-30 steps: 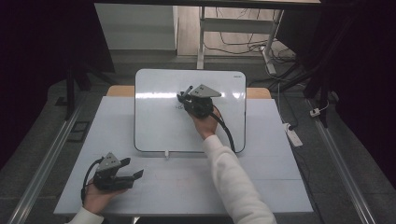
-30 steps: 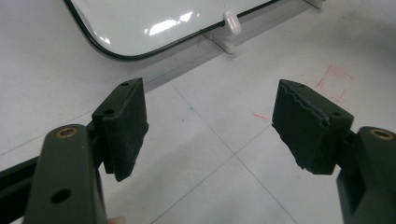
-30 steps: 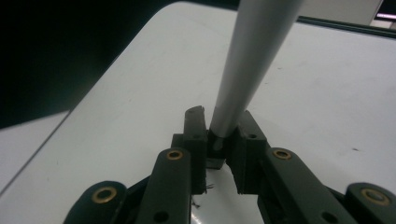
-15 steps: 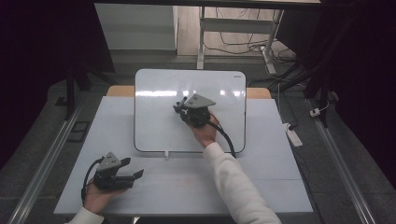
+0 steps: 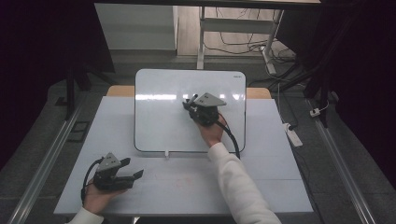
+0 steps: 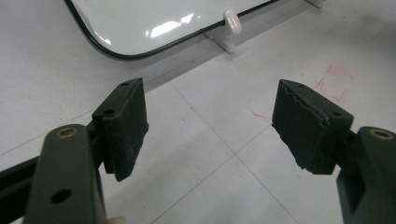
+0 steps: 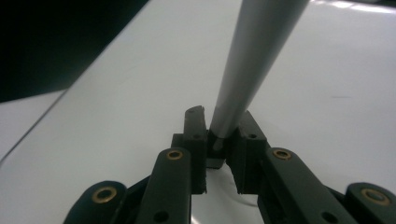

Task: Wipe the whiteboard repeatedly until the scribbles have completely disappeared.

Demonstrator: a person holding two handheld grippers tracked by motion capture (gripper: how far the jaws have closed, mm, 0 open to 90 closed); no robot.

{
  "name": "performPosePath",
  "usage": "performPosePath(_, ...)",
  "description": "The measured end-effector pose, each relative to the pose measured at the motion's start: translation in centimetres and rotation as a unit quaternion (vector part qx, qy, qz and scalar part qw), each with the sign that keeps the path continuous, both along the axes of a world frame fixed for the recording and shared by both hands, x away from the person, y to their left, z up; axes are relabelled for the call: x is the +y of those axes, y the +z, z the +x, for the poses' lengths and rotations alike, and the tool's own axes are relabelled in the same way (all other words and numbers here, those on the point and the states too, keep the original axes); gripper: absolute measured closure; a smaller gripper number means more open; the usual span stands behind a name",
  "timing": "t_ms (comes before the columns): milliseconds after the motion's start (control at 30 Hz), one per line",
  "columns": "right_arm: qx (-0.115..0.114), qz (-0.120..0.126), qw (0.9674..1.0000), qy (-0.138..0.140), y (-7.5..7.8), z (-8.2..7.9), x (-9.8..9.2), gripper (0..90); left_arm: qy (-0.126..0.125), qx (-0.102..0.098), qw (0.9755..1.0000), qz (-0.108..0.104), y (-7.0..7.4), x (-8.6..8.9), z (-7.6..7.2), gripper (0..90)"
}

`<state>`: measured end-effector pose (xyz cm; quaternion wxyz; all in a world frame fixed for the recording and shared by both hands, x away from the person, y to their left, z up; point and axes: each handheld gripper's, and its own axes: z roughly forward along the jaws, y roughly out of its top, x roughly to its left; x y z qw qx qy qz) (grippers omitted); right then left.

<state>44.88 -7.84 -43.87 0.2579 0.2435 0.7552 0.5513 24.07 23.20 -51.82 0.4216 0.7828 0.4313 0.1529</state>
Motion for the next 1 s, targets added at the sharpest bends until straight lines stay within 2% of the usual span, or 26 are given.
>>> performPosePath(33,0.002,0.005,1.0000,0.000,0.0,0.0,-0.1,78.3,0.000,0.001,1.0000,0.001,0.0,0.0,0.0,27.1)
performPosePath(67,-0.002,-0.001,1.0000,0.001,-0.1,-0.2,0.0,78.3,-0.001,0.001,1.0000,0.001,0.0,0.0,0.1,27.1)
performPosePath(167,-0.004,-0.034,0.9992,0.023,-0.2,-0.5,0.0,78.3,-0.002,0.002,1.0000,0.002,-0.1,-0.1,0.1,27.1)
performPosePath(200,0.001,-0.029,0.9994,0.021,0.0,-0.3,-0.5,78.3,-0.002,0.001,1.0000,0.002,-0.1,-0.1,0.1,27.1)
performPosePath(267,0.006,-0.002,1.0000,-0.007,0.3,0.2,-1.7,78.3,-0.001,0.001,1.0000,0.001,0.0,-0.1,0.0,27.1)
performPosePath(300,0.012,0.010,0.9999,-0.007,0.3,0.3,-1.9,78.3,-0.001,0.001,1.0000,0.001,0.0,-0.1,0.1,27.1)
performPosePath(333,0.009,0.007,0.9999,-0.007,0.2,0.0,-1.8,78.3,-0.001,0.002,1.0000,0.001,-0.1,-0.1,0.1,27.1)
performPosePath(433,0.005,-0.042,0.9985,0.034,-0.5,-1.0,-0.3,78.3,-0.002,0.005,1.0000,0.004,-0.2,-0.2,0.2,27.1)
performPosePath(467,-0.004,-0.053,0.9980,0.035,-0.5,-1.2,-0.1,78.3,-0.002,0.005,1.0000,0.004,-0.2,-0.2,0.2,27.1)
performPosePath(533,0.006,-0.031,0.9991,0.028,-0.3,-0.6,-0.7,78.3,-0.001,0.002,1.0000,0.004,-0.1,-0.1,0.1,27.1)
performPosePath(600,-0.002,-0.010,0.9999,-0.004,0.1,-0.1,-1.7,78.3,0.002,0.002,1.0000,0.002,-0.1,0.0,0.0,27.1)
performPosePath(667,0.004,0.006,0.9999,-0.007,0.1,0.0,-2.1,78.3,0.002,0.003,1.0000,0.000,-0.1,0.0,0.1,27.1)
performPosePath(700,0.003,-0.004,1.0000,-0.002,0.0,-0.3,-1.9,78.3,0.001,0.004,1.0000,0.001,-0.2,0.0,0.2,27.1)
performPosePath(767,0.006,-0.031,0.9991,0.029,-0.5,-1.0,-1.2,78.3,0.000,0.005,1.0000,0.003,-0.2,-0.1,0.3,27.1)
performPosePath(800,-0.001,-0.046,0.9984,0.032,-0.7,-1.2,-1.2,78.3,-0.002,0.004,1.0000,0.004,-0.2,-0.1,0.2,27.1)
performPosePath(833,-0.002,-0.049,0.9983,0.033,-0.6,-1.1,-1.4,78.3,-0.002,0.003,1.0000,0.004,-0.2,-0.1,0.2,27.1)
performPosePath(933,0.002,-0.005,0.9999,-0.012,0.1,-0.2,-3.3,78.3,0.001,0.001,1.0000,0.001,-0.1,-0.1,0.1,27.1)
performPosePath(967,0.008,0.005,0.9999,-0.013,0.1,-0.1,-3.6,78.3,0.001,0.001,1.0000,0.001,-0.1,-0.1,0.1,27.1)
performPosePath(1000,0.006,0.002,0.9999,-0.014,0.0,-0.4,-3.4,78.3,0.000,0.002,1.0000,0.001,-0.1,-0.1,0.1,27.1)
